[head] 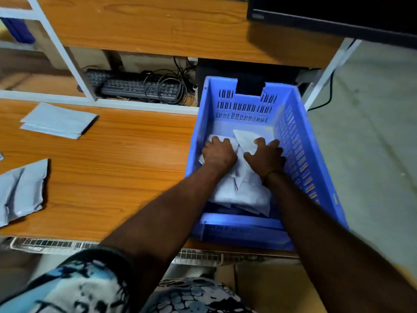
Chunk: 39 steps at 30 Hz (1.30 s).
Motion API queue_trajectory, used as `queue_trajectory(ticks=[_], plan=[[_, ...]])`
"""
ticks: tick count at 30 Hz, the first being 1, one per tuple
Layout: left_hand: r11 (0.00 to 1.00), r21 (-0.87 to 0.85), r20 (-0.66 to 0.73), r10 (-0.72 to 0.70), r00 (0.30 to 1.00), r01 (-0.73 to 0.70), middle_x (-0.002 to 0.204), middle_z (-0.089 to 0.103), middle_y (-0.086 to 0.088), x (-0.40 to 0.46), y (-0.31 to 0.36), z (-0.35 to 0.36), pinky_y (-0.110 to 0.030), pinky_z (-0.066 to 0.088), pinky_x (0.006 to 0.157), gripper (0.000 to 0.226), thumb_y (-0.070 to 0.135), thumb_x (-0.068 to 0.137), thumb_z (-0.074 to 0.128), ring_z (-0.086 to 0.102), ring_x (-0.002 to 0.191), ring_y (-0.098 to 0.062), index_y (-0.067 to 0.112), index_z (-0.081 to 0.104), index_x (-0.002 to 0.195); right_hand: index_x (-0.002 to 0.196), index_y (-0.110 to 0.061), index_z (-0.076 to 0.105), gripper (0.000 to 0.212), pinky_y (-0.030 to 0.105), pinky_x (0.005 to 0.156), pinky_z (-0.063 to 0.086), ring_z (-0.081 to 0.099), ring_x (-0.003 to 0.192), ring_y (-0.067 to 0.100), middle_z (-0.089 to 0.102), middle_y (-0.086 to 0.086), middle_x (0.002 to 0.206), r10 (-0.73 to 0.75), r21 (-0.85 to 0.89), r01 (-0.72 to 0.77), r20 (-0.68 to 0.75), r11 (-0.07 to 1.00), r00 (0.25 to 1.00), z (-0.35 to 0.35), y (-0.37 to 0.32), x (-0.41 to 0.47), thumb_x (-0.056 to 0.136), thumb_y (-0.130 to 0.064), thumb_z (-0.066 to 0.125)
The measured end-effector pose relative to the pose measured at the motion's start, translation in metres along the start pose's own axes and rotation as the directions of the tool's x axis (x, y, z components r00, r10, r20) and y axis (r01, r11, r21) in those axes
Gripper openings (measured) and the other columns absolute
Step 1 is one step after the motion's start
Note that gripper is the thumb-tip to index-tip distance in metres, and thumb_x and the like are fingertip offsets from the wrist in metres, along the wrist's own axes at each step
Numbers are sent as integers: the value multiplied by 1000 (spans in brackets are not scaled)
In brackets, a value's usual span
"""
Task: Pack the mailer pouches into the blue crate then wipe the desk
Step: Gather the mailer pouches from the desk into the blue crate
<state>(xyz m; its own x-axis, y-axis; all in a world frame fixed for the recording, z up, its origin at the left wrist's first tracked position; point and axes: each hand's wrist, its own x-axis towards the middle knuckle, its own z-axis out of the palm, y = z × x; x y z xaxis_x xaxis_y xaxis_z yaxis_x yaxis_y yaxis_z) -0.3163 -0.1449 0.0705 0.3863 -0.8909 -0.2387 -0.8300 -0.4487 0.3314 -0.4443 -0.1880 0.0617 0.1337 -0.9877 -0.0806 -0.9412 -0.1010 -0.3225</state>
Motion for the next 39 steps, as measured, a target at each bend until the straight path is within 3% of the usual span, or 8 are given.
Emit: queue_trajectory(ticks=[4, 8, 13, 17, 19, 27, 33, 39], plan=[[998, 59, 268, -24, 963, 9, 146, 37, -16, 5, -3, 3, -51, 34, 108, 54, 45, 95, 46, 41, 135, -39, 19, 43, 143, 145, -26, 40, 69, 55, 108, 30, 34, 134, 44, 26, 21, 148, 10, -16, -7, 207, 1000, 978, 18, 7, 7, 88, -61, 57], [995, 40, 214, 77, 974, -87, 141, 41, -20, 3, -2, -6, -49, 38, 107, 44, 24, 96, 44, 42, 133, -41, 12, 45, 138, 147, -30, 38, 66, 54, 112, 29, 36, 134, 45, 27, 20, 149, 22, 43, -33, 225, 999, 974, 15, 1, 8, 91, -62, 51], [952, -136, -98, 263, 960, -275, 133, 50, -17, -17, -21, -51, -43, 42, 103, 41, 17, 94, 50, 51, 123, -39, 17, 54, 134, 133, -21, 56, 47, 45, 99, 45, 54, 118, 42, 50, 23, 130, -81, 277, 111, -118, 954, 990, -21, -26, -11, 91, -40, 64], [838, -274, -383, 354, 853, -471, 117, 61, -11, -56, -78, -93, -36, 44, 96, 35, 19, 86, 54, 57, 112, -30, 18, 66, 119, 117, -12, 66, 28, 11, 75, 35, 62, 93, 29, 63, 14, 112, -173, 408, 361, -430, 838, 886, -39, -74, -60, 90, -19, 67], [799, -327, -454, 335, 826, -504, 109, 62, -7, -80, -111, -101, -32, 44, 92, 31, 18, 86, 54, 58, 106, -23, 17, 69, 114, 112, -16, 66, 23, 8, 72, 35, 60, 80, 19, 61, 9, 107, -187, 441, 430, -493, 788, 850, -39, -104, -89, 89, -16, 66], [864, -429, -496, 19, 868, -264, 102, 62, 2, -144, -296, -116, -33, 48, 76, 18, 19, 92, 58, 58, 83, -15, 23, 68, 107, 109, -24, 66, 23, 22, 73, 44, 59, 72, 12, 57, 2, 102, -477, 506, 582, -333, 637, 813, 41, -259, -166, 86, -23, 64], [853, -522, -496, -305, 813, 2, 88, 62, 3, -179, -413, -124, -28, 37, 61, 13, 19, 91, 56, 55, 65, -10, 26, 64, 98, 111, -26, 65, 21, 20, 69, 40, 57, 76, 12, 52, -2, 108, -638, 525, 618, -172, 585, 750, 96, -348, -217, 91, -19, 64], [838, -541, -490, -384, 782, 72, 91, 59, 3, -203, -478, -130, -29, 43, 59, 15, 24, 92, 53, 58, 67, -12, 25, 65, 101, 110, -27, 65, 20, 21, 69, 41, 54, 73, 7, 51, -2, 110, -697, 539, 615, -69, 576, 714, 138, -412, -257, 91, -19, 64]])
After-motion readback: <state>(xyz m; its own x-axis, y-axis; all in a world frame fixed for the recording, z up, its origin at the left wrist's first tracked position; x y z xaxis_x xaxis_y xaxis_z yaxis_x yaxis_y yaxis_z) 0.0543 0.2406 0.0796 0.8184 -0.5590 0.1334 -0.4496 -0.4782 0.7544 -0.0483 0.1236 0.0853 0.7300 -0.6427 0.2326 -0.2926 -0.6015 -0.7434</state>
